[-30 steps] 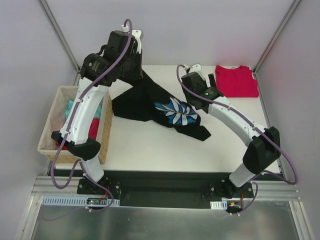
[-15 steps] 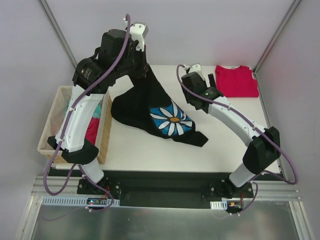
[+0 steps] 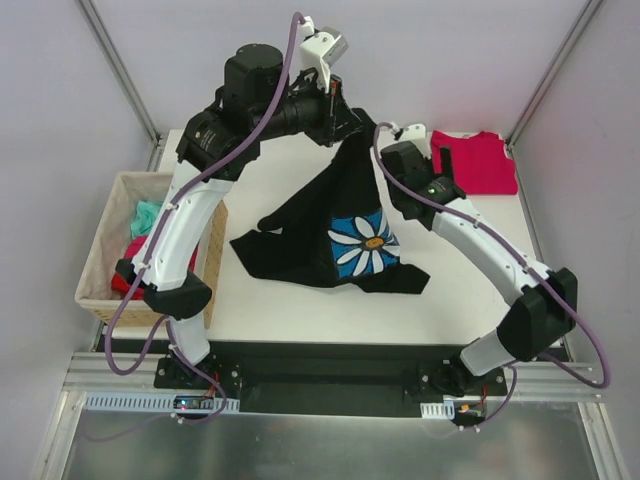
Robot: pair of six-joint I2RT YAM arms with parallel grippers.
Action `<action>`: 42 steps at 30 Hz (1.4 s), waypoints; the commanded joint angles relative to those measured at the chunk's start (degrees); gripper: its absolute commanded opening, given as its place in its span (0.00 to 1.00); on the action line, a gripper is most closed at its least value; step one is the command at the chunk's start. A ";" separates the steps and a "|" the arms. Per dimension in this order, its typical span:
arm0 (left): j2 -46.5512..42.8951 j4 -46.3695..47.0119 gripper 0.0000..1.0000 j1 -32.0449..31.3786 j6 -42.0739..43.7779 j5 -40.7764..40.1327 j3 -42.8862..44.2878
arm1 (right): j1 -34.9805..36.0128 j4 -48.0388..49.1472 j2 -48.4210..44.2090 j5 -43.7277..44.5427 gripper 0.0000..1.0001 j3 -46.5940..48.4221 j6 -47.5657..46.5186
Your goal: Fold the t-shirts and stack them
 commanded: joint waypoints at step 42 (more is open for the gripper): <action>-9.18 -6.72 0.98 7.95 -9.64 -31.17 -53.21 | 4.91 -3.17 2.47 -0.51 0.98 3.63 0.98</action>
